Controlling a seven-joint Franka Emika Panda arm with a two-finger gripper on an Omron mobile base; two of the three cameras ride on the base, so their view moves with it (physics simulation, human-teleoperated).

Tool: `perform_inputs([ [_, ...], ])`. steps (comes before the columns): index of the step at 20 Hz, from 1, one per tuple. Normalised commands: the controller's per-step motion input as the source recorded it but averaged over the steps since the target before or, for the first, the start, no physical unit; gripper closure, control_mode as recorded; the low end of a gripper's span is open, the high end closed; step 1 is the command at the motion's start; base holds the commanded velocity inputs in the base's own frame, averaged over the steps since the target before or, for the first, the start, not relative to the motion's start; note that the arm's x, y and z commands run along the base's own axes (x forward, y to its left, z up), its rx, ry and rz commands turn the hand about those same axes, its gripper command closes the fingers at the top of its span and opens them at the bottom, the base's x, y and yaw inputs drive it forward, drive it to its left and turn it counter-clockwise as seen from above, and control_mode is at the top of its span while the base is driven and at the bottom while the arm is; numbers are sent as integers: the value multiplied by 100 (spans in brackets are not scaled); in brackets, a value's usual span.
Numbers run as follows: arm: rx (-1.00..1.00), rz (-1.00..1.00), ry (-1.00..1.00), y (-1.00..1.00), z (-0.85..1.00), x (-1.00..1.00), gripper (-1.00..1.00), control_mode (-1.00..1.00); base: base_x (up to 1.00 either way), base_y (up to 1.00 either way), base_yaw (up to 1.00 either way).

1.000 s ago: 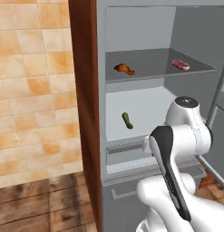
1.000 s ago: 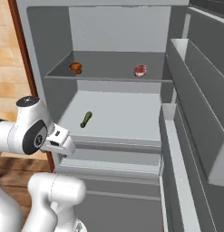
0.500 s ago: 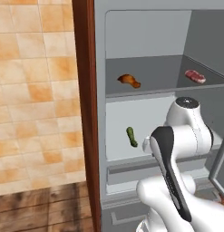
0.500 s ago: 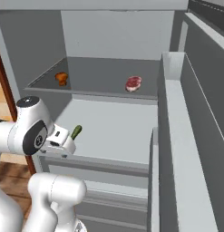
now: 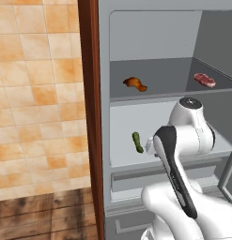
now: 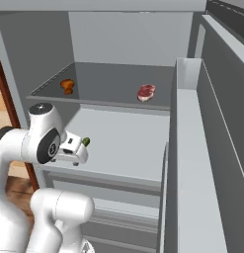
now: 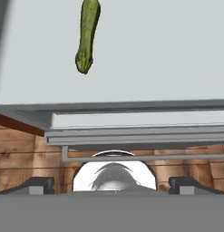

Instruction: Gather the corn and squash from the fridge and place them on a tray on the dining counter. Then gather the chicken drumstick and steak from the fridge and place them on the other tray.

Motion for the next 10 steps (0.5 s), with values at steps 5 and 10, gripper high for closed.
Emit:
perform_inputs([
  [5,0,6,-1,14,-33,70,-100,-100,0,0,0],
  [10,0,0,-5,29,-50,27,-100,-100,0,0,0],
])
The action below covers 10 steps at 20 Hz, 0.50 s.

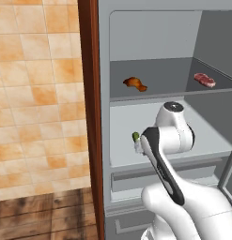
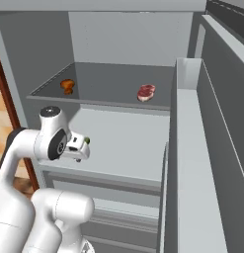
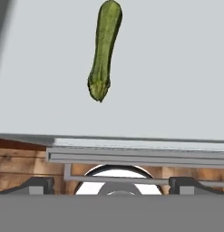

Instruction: Gather the corn and squash from the fridge and place them on a tray on the dining counter. Then gather the chicken drumstick and steak from the fridge and place them on the other tray.

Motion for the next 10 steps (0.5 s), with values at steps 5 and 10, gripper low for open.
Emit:
perform_inputs([
  [5,0,0,-1,16,-33,44,-100,-100,0,0,0],
  [10,0,0,0,12,-13,58,-100,-100,0,0,0],
])
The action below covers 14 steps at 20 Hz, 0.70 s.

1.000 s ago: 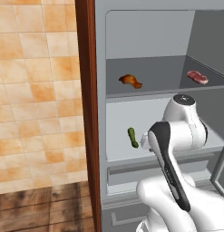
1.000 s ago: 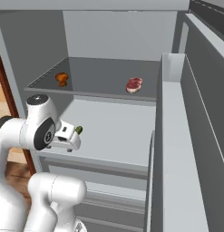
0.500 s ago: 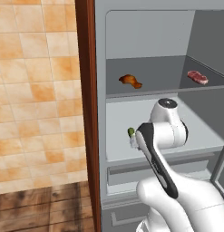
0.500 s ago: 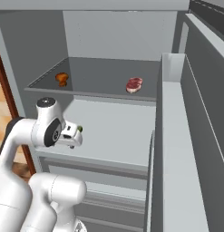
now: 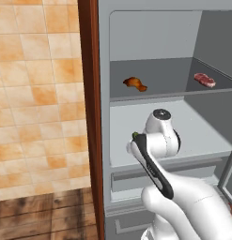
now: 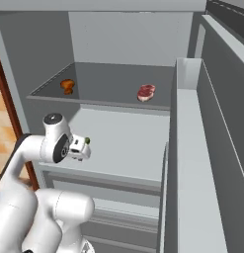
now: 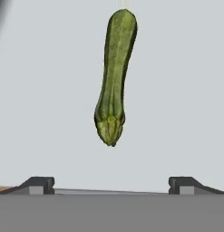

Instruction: Gather the corn and squash from the fridge and place them on a tray on the dining counter. Then gather the chicken drumstick and steak from the fridge and place them on the other tray.

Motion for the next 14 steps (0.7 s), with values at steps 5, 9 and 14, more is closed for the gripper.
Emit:
perform_inputs([
  [5,0,0,5,2,-4,51,-100,-100,0,0,0],
  [9,0,0,6,6,-19,47,-100,-100,0,0,0],
  [14,0,0,5,7,-27,43,-100,-100,0,0,0],
])
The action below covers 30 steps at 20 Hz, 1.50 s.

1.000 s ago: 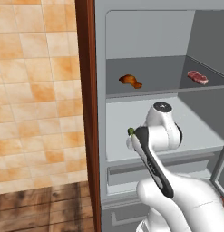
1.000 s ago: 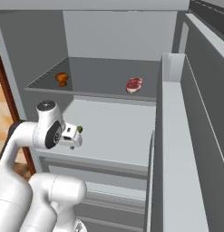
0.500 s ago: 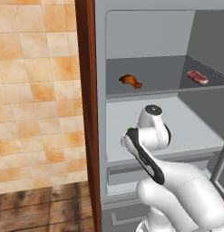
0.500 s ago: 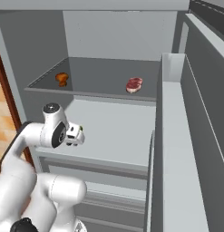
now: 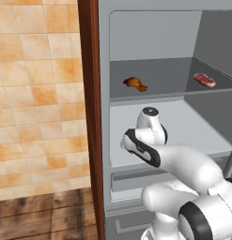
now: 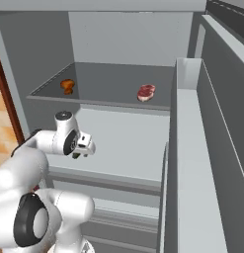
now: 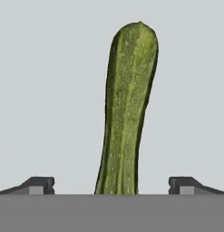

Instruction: Gather the corn and squash from the fridge and place them on a tray on the dining counter. Then gather the chicken drumstick and steak from the fridge and place them on the other tray.

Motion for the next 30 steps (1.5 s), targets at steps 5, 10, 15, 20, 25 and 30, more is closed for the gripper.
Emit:
perform_inputs([
  [5,0,1,2,9,-46,16,100,-100,0,0,0],
  [10,0,0,-1,0,-18,-5,100,-100,0,0,0],
  [15,-1,-6,-15,-14,-39,-79,100,-100,0,0,0],
  [20,2,-9,-6,-17,38,-100,100,-100,0,0,0],
  [25,2,-9,0,-29,78,-85,100,-100,0,0,0],
  [30,0,-8,3,-29,89,-65,100,-100,0,0,0],
])
